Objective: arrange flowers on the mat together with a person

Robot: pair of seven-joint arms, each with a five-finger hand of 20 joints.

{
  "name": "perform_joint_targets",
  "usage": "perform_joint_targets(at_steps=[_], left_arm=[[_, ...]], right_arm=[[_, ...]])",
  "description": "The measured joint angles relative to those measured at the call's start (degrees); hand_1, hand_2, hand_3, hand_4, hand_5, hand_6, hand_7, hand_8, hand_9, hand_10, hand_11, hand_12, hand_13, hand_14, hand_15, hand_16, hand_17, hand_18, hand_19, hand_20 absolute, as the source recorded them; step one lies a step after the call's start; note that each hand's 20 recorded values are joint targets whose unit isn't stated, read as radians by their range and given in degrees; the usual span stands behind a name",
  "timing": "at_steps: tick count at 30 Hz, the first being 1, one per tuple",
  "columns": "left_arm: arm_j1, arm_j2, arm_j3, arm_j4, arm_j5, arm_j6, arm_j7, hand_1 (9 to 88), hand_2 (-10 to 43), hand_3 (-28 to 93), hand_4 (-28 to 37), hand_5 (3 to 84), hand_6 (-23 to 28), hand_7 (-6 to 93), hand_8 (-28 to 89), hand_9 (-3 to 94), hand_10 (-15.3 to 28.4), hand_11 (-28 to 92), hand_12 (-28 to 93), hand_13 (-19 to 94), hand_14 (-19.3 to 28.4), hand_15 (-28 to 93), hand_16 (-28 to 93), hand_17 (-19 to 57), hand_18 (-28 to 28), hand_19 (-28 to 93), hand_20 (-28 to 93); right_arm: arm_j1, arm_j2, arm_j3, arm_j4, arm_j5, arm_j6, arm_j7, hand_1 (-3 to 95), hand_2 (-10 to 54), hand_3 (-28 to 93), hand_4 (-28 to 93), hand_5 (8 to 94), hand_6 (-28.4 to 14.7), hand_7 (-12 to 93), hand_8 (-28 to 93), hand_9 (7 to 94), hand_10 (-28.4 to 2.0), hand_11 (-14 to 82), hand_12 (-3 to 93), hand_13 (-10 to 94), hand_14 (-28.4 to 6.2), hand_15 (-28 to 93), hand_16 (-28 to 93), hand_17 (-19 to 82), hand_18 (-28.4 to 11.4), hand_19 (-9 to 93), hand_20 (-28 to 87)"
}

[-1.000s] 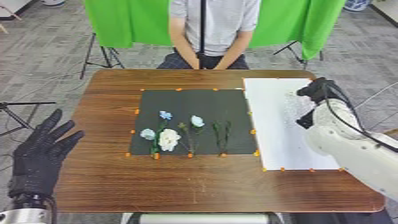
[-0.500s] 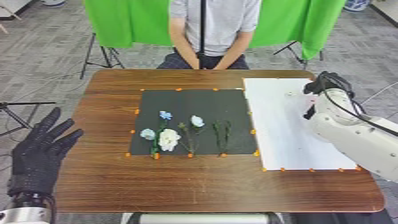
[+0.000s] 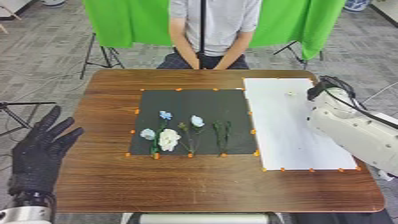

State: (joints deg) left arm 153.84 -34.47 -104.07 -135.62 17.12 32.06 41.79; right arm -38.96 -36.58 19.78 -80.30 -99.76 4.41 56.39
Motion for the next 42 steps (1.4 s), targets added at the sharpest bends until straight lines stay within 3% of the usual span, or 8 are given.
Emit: perform_joint_targets(at_steps=[3, 5, 10, 16, 19, 25, 31, 42], left_arm=[[0.84, 1.47, 0.11, 0.03, -2.42, 0.36, 3.21, 18.0, 8.4, 75, -28.3, 29.9, 4.2, 10.3, -8, 28.3, 14.5, 17, 13, 20, 21.6, 45, -5, -10.0, 17.6, 37, 17], [0.96, 2.46, 0.53, 0.08, -3.22, 0.56, 4.09, 18.1, 8.4, 75, -28.3, 29.8, 4.1, 10.3, -8, 28.4, 14.5, 17, 13, 20, 21.5, 45, -5, -9.9, 17.5, 37, 17], [0.47, 2.91, 0.80, 0.10, -2.68, 0.59, 2.89, 18.2, 8.2, 75, -28.3, 29.8, 4.2, 10.4, -8, 28.3, 14.4, 17, 12, 20, 21.5, 45, -5, -9.9, 17.5, 37, 17], [-0.13, 2.01, 0.66, 0.11, -0.95, 0.52, 0.78, 18.3, 8.2, 75, -28.3, 29.9, 4.2, 10.6, -9, 28.4, 14.4, 17, 13, 20, 21.5, 45, -5, -9.9, 17.6, 37, 17], [-0.13, 1.72, 0.64, 0.11, -0.81, 0.52, 0.71, 18.3, 8.2, 75, -28.3, 29.9, 4.2, 10.5, -9, 28.4, 14.3, 17, 13, 20, 21.6, 45, -5, -9.9, 17.6, 37, 17], [-0.07, 1.99, 0.68, 0.11, -1.16, 0.53, 1.44, 18.3, 8.2, 75, -28.3, 29.9, 4.2, 10.5, -9, 28.3, 14.4, 17, 13, 20, 21.6, 45, -5, -9.9, 17.5, 37, 17], [-0.44, 1.73, 0.84, 0.12, -0.68, 0.50, 0.91, 18.3, 8.3, 75, -28.3, 29.8, 4.2, 10.5, -8, 28.4, 14.4, 17, 12, 20, 21.6, 45, -5, -9.9, 17.5, 37, 17], [-0.87, -0.37, 0.40, 0.07, 1.03, 0.39, -1.15, 18.4, 8.2, 75, -28.3, 29.8, 4.2, 10.5, -8, 28.4, 14.4, 17, 13, 20, 21.6, 45, -5, -10.0, 17.6, 37, 17]], right_arm=[[1.51, -0.60, -2.14, 1.20, -0.06, -2.14, -1.00, 36.8, -5.3, 77, -25, 46.7, -0.8, 14, -12, 49.6, -17.6, 12.8, 15.1, 57, -14.3, 58, 8, 25, -20.5, 77, 4], [2.76, -0.99, -3.95, 1.89, -0.05, -3.26, -1.58, 37.2, -5.5, 77, -25, 47.2, -0.6, 15, -12, 50.2, -17.3, 12.8, 15.1, 57, -14.1, 58, 8, 25, -20.4, 77, 3], [3.86, -2.23, -4.57, 3.18, -0.01, -4.65, -2.10, 39.5, -6.3, 77, -25, 49.9, 0.1, 16, -12, 53.9, -16.1, 14.3, 15.2, 58, -13.4, 57, 8, 25, -20.1, 77, 3], [4.07, -3.00, -4.59, 4.11, 0.11, -5.96, -2.15, 44.8, -7.9, 76, -27, 56.9, 1.6, 19, -14, 63.2, -13.9, 17.3, 15.0, 64, -11.0, 55, 10, 27, -19.0, 77, 3], [4.06, -3.39, -4.42, 4.83, 0.62, -7.64, -2.16, 47.2, -8.3, 75, -27, 60.4, 2.2, 20, -13, 66.5, -12.3, 18.3, 15.2, 66, -9.9, 54, 11, 28, -18.4, 78, 3], [3.86, -4.20, -4.31, 6.01, 0.91, -8.82, -2.25, 58.1, -9.5, 65, -28, 76.5, 3.4, 26, -3, 88.4, -6.9, 9.3, 33.8, 77, -4.0, 50, 23, 33, -15.8, 80, 2], [2.86, -4.43, -3.61, 5.75, -0.50, -6.03, -2.61, 59.0, -9.5, 66, -28, 78.6, 3.2, 26, -2, 90.6, -6.6, 15.5, 34.5, 80, -3.3, 51, 23, 34, -15.4, 81, 2], [-3.20, -0.47, 2.52, -8.98, -10.19, 2.20, -3.61, 58.4, -9.5, 68, -28, 79.0, 2.5, 25, -1, 90.8, -6.4, 14.6, 36.5, 80, -3.0, 51, 24, 34, -15.4, 83, 2]])
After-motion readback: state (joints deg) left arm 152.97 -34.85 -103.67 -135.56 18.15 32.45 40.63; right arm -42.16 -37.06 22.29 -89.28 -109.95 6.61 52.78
